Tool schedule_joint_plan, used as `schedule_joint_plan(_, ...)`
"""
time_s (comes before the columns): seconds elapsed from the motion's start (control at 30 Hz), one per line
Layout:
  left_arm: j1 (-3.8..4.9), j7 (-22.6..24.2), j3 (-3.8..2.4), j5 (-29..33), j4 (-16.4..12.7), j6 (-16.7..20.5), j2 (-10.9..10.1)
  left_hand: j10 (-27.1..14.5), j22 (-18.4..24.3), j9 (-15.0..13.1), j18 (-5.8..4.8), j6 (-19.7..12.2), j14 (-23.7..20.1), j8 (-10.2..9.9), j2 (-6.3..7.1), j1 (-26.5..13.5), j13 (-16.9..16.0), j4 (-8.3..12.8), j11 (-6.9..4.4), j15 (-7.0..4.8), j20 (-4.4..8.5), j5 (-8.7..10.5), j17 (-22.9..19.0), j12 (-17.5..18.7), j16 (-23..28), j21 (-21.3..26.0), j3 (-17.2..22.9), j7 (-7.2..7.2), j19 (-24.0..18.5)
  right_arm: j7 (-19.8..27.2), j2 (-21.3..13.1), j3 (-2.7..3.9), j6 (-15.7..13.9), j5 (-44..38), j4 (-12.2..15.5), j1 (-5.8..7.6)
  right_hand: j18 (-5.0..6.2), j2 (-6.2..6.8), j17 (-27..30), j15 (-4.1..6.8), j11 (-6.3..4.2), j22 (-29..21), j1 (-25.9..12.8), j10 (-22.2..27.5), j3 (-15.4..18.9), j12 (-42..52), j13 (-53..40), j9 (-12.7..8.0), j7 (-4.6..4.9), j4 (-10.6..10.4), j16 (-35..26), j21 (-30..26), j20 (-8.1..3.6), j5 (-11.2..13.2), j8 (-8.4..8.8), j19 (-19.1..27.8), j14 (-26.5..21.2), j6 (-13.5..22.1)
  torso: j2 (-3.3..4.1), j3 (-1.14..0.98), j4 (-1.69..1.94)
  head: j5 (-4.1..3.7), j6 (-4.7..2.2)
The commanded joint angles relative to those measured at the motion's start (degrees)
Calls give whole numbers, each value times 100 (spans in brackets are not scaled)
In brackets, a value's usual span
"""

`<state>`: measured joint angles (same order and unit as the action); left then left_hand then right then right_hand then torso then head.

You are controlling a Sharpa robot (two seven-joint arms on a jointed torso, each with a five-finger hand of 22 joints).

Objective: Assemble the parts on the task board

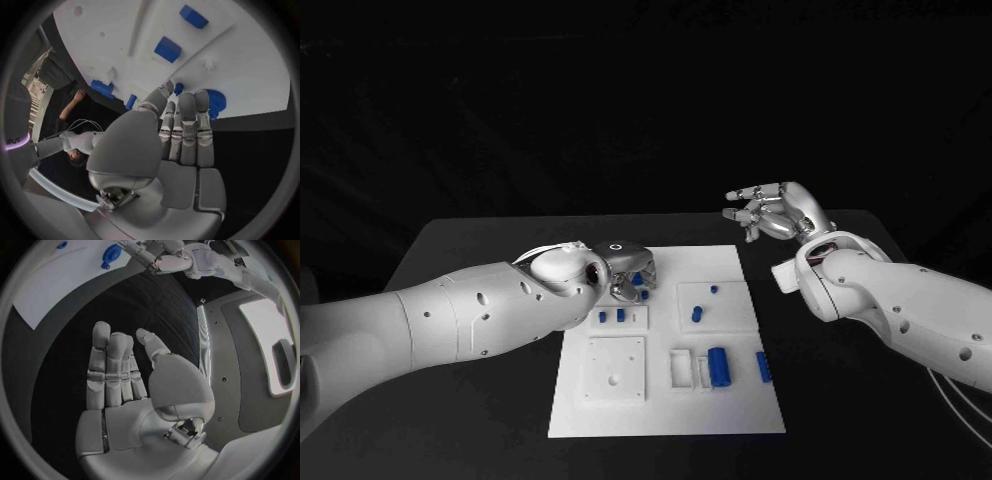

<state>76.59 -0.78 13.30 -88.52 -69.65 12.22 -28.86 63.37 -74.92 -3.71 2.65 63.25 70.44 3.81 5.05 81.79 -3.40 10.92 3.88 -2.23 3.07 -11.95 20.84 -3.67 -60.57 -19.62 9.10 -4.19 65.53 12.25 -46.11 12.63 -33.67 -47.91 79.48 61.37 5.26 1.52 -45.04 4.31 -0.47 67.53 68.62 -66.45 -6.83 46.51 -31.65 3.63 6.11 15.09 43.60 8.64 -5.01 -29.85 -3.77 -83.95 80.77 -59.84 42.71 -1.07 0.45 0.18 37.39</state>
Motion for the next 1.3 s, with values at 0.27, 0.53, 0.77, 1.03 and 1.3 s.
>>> schedule_joint_plan(0.27,-63,27,0,-141,159,25,74,113,-142,9,134,-65,74,-23,-101,-55,12,10,9,3,15,-36,-11,36,-110,-280,315,-35,-38,56,-6,3,57,-37,27,-2,29,29,-1,-1,-4,-5,-46,48,-22,16,8,-5,19,-16,-28,-10,-33,-30,23,-182,16,27,6,1,-2,-9,9)
schedule_joint_plan(0.53,-115,80,-1,-139,254,44,127,189,-135,15,147,-87,145,-27,-153,-119,12,-78,-30,-21,29,-6,-12,36,-129,-440,517,-32,-64,55,-7,3,61,-45,41,-2,29,29,-1,-1,-4,-5,-46,48,-22,16,8,-5,19,-16,-28,-10,-33,-30,23,-182,16,27,-1,-5,-1,-22,20)
schedule_joint_plan(0.77,-136,116,-1,-105,280,57,149,256,-121,15,131,-144,229,-26,-130,-148,12,-284,-59,-42,44,106,0,37,-157,-464,600,-7,-17,54,1,3,63,-68,45,-2,29,29,-1,-1,-4,-5,-46,48,-22,16,8,-5,19,-16,-28,-10,-33,-30,23,-182,16,27,-5,-8,11,-32,19)
schedule_joint_plan(1.03,-146,120,-1,-81,319,-33,180,283,-120,14,109,-66,267,-26,-137,-121,11,-490,-76,-50,54,172,8,36,-160,-401,609,-22,32,57,7,3,64,-87,43,-2,29,31,-3,1,-5,-3,-48,48,-46,15,9,-5,17,-16,-27,-6,-34,-56,24,-182,17,17,-6,-9,2,-39,25)
schedule_joint_plan(1.3,-166,79,-1,-77,389,-120,209,561,-129,7,130,167,332,-9,-294,-30,11,-606,-78,-33,53,198,21,33,-186,-409,609,-105,89,57,3,3,62,-92,49,-2,29,44,-4,2,-5,2,-57,46,-71,15,10,-6,18,-7,-26,-2,-36,-117,24,-181,16,16,-1,-9,2,-53,29)
